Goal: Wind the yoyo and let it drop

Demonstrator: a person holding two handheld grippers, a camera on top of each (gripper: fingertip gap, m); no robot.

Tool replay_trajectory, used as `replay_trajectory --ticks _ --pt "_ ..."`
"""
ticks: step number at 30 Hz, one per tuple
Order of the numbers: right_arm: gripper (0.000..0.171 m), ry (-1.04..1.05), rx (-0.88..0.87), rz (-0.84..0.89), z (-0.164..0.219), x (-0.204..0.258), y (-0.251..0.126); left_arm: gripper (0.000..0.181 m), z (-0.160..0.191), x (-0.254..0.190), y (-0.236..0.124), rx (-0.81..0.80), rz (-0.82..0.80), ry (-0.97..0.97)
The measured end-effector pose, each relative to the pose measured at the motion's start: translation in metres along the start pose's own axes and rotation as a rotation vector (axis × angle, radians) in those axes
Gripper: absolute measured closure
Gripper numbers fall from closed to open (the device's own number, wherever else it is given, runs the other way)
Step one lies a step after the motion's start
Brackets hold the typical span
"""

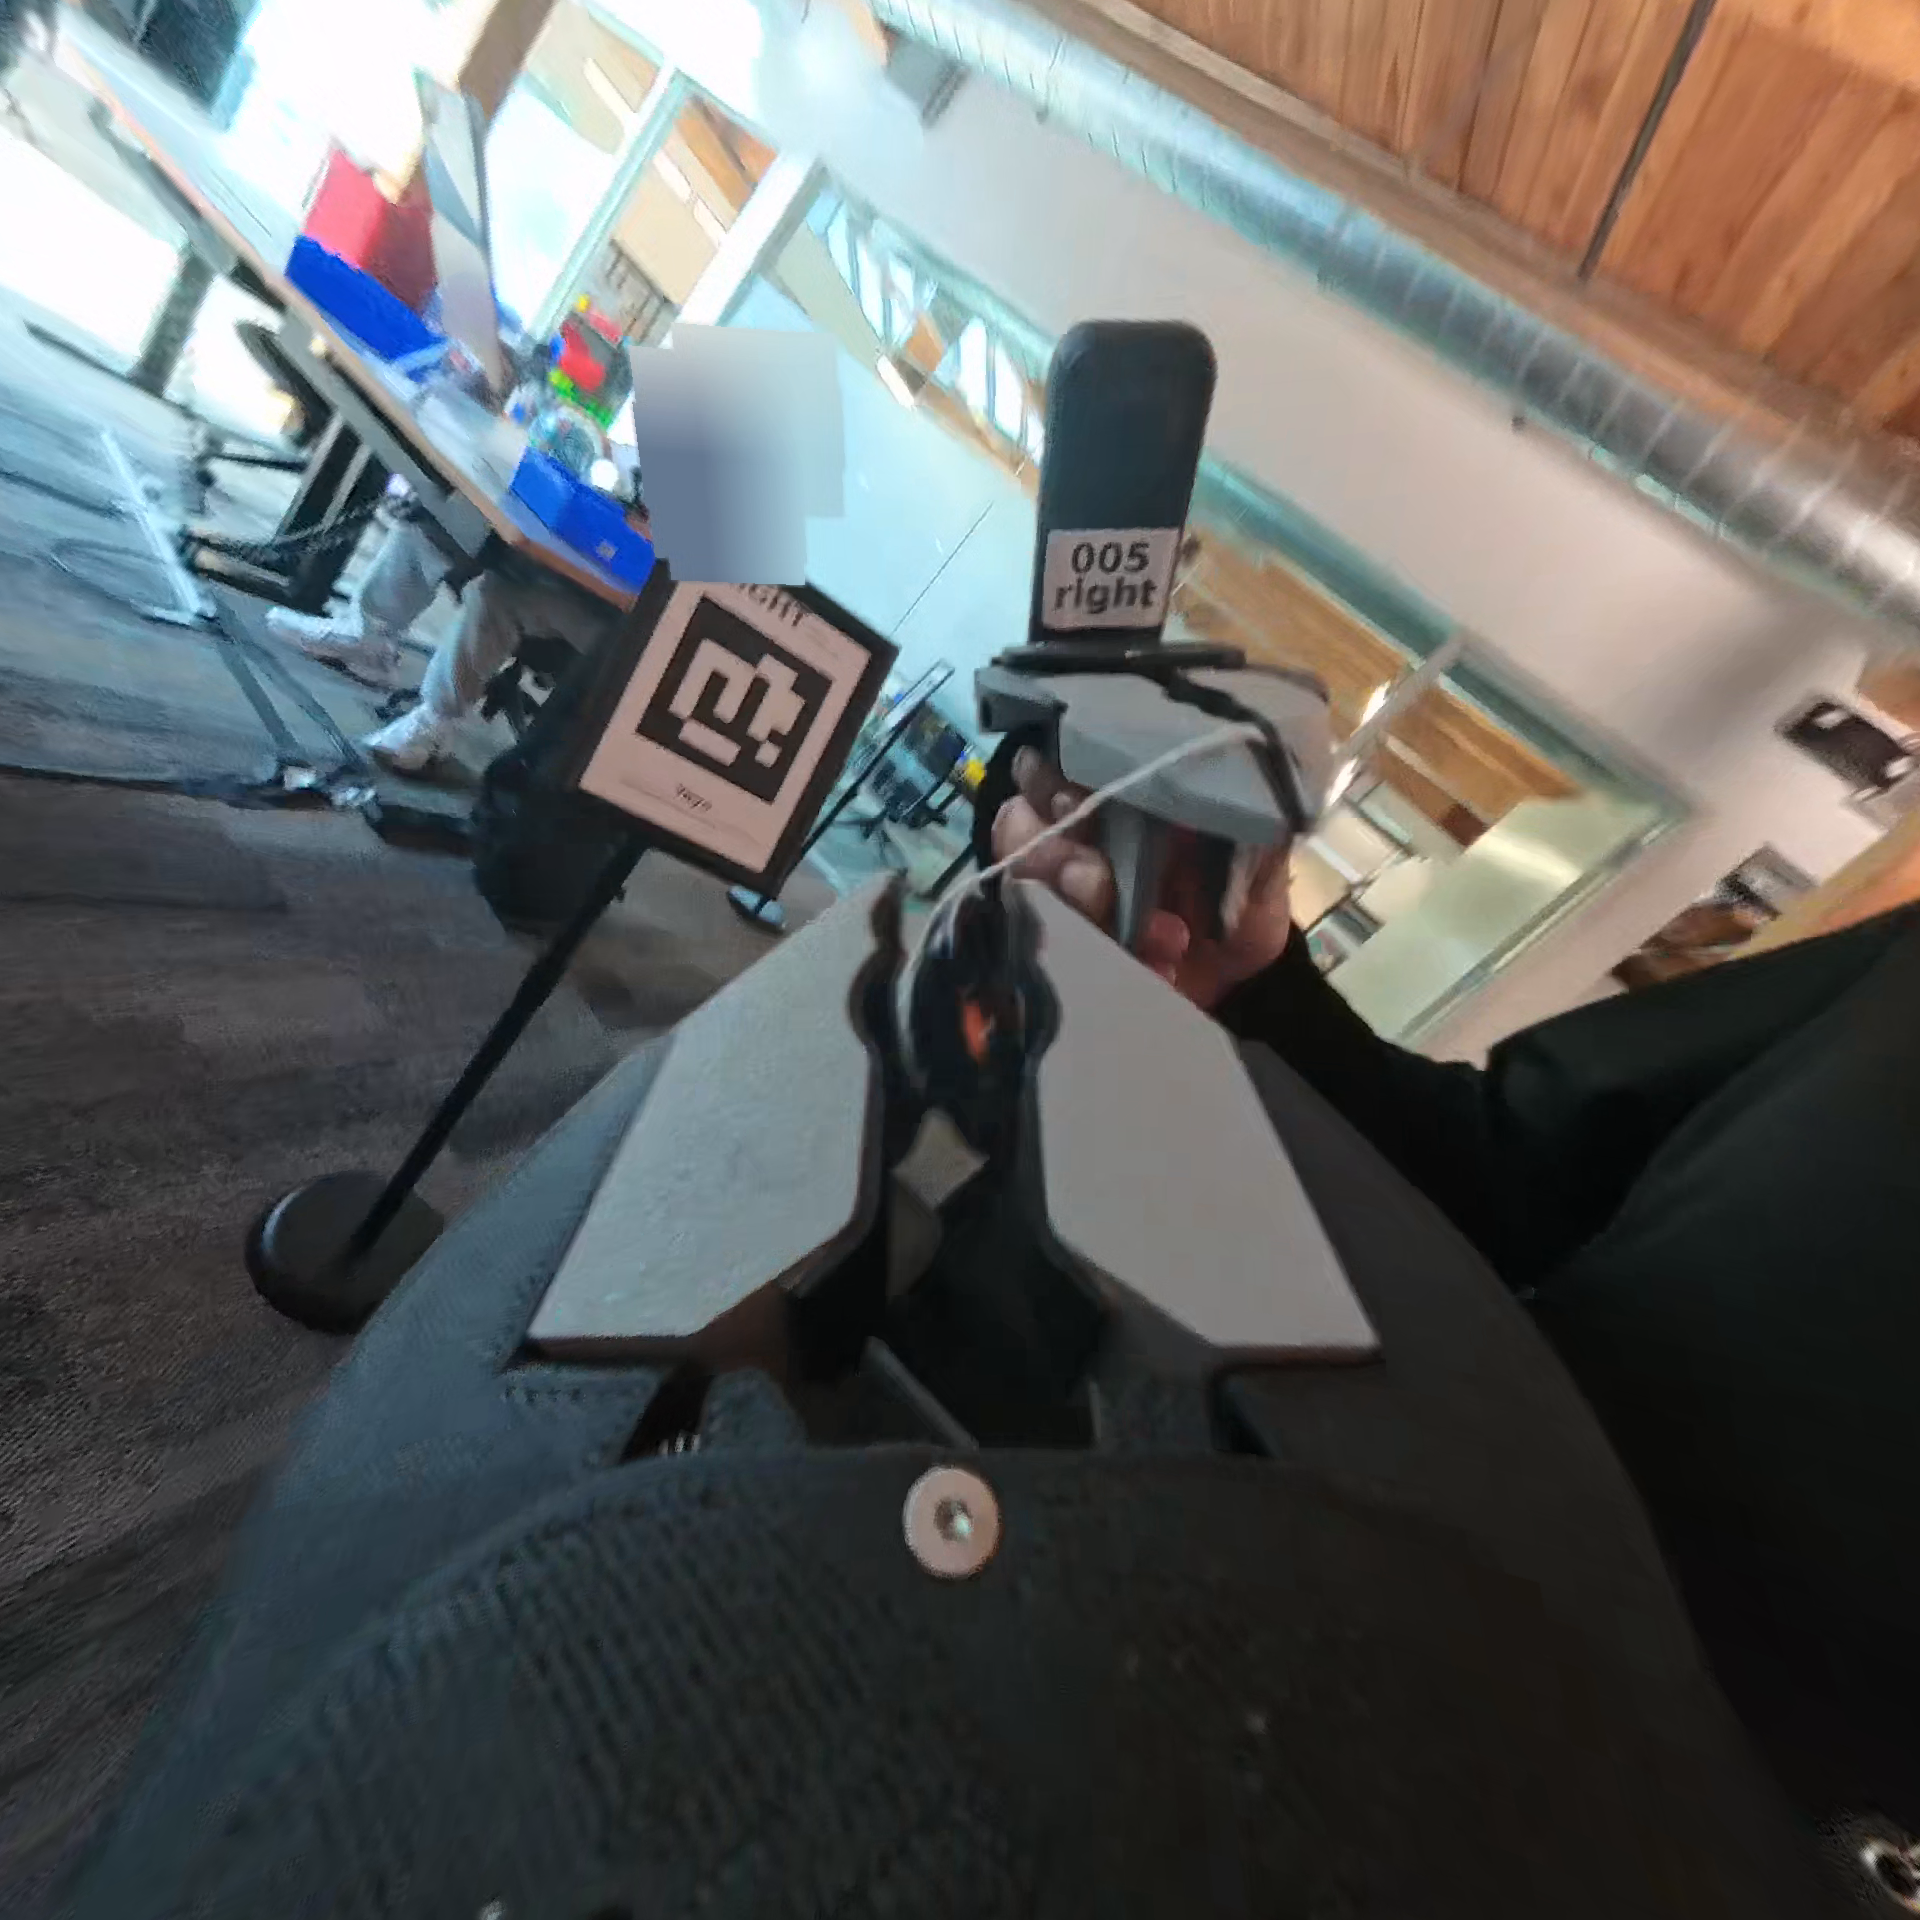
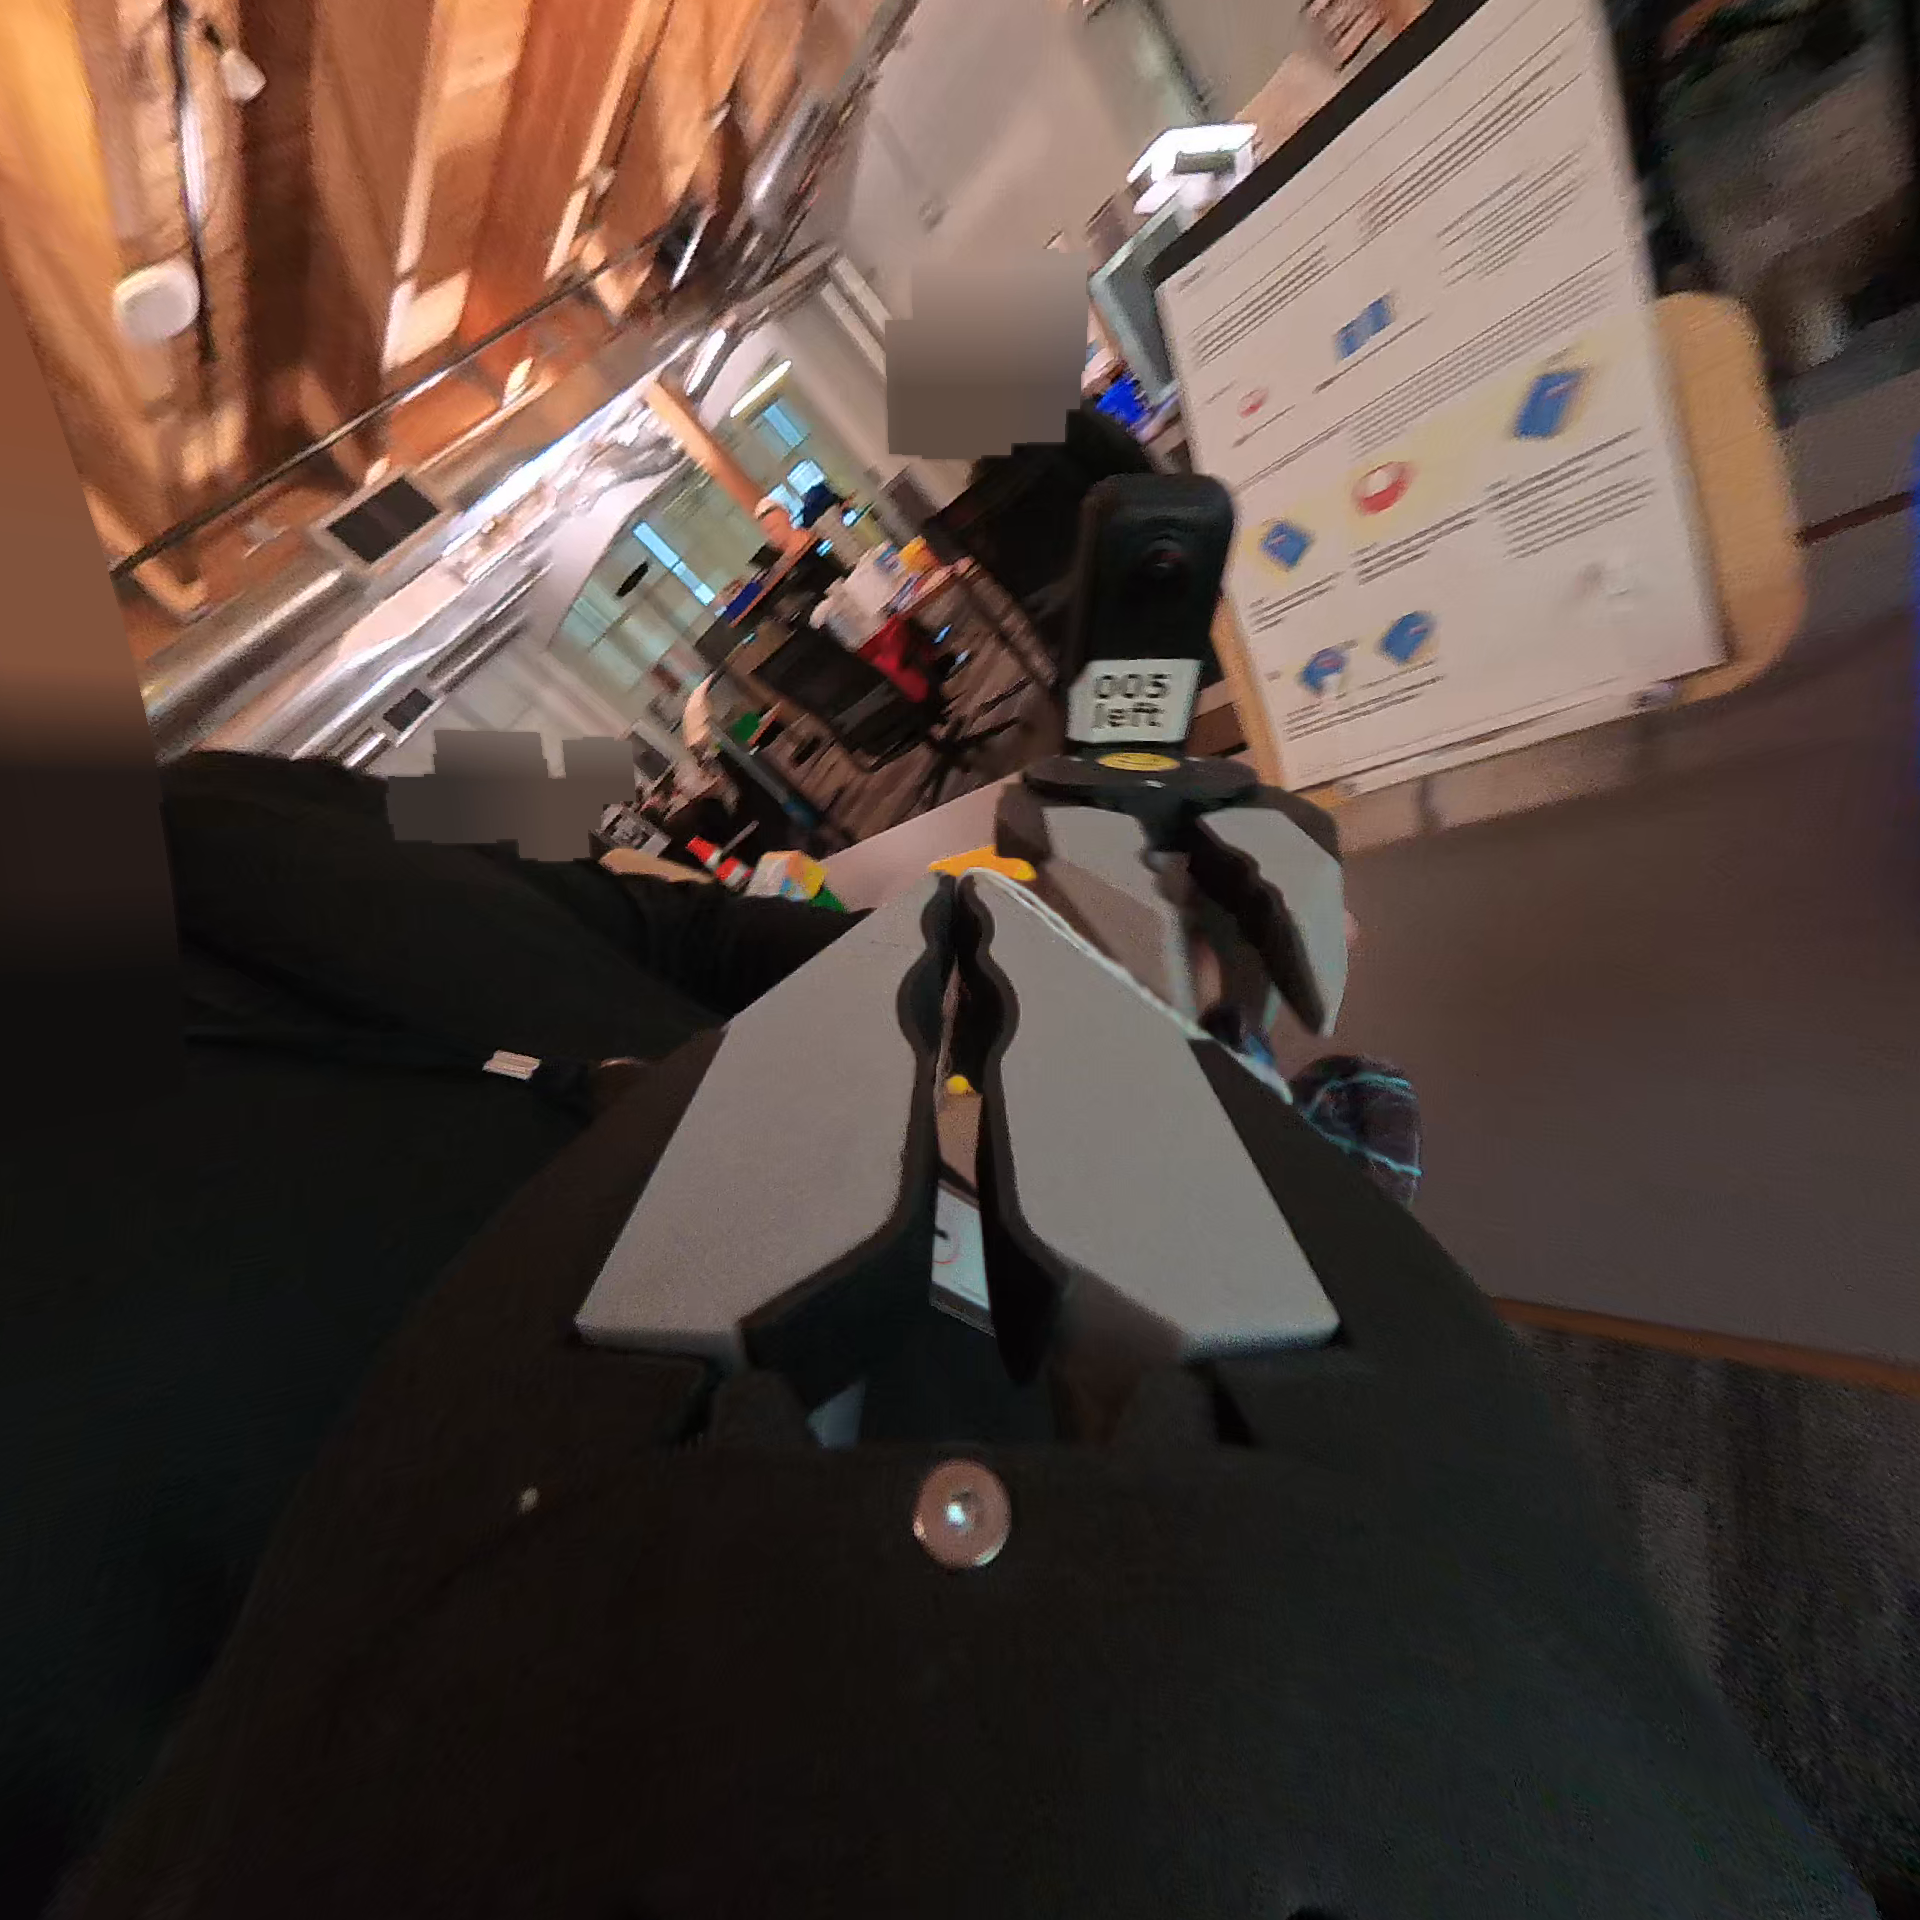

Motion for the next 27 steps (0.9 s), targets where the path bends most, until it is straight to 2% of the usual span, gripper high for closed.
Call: replay_trajectory --ticks 1,3,6,11,18,20,22,24,27 --pt "0.171 0.007 -0.015 0.041 -0.004 -0.009 -0.015 0.146 -0.003 0.007 0.000 0.025 -0.036 0.006" --pt "0.171 0.004 -0.033 0.098 -0.011 -0.022 -0.042 0.125 -0.005 0.018 -0.014 0.080 -0.077 0.004" --pt "0.171 -0.001 -0.011 0.139 -0.015 -0.036 -0.068 0.117 -0.005 0.033 -0.047 0.107 -0.139 -0.020" --pt "0.171 0.055 0.020 0.134 -0.011 -0.070 -0.094 0.126 0.015 0.042 -0.090 0.129 -0.263 -0.052" --pt "0.171 0.109 -0.044 0.149 -0.028 -0.106 -0.136 0.139 0.034 0.047 -0.124 -0.014 -0.319 -0.175" --pt "0.171 0.107 -0.105 0.102 -0.052 -0.096 -0.144 0.135 0.038 0.049 -0.132 -0.047 -0.326 -0.200" --pt "0.171 0.047 -0.136 0.023 -0.089 -0.064 -0.145 0.141 0.041 0.048 -0.138 -0.070 -0.324 -0.216" --pt "0.171 -0.097 -0.022 0.088 -0.114 -0.039 -0.138 0.141 0.043 0.047 -0.144 -0.092 -0.328 -0.217" --pt "0.171 -0.230 -0.044 0.032 -0.169 0.012 -0.134 0.142 0.046 0.047 -0.155 -0.123 -0.323 -0.220"
Point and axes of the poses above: each gripper's, where its closed fingertips meet, y out along the fingers, z out of its underside, x = y × z across the jaws, the point moved 2 cm from there along -y, back along the fingers, and after that the axes turned 8 degrees about -y, right-handed, at the moved point
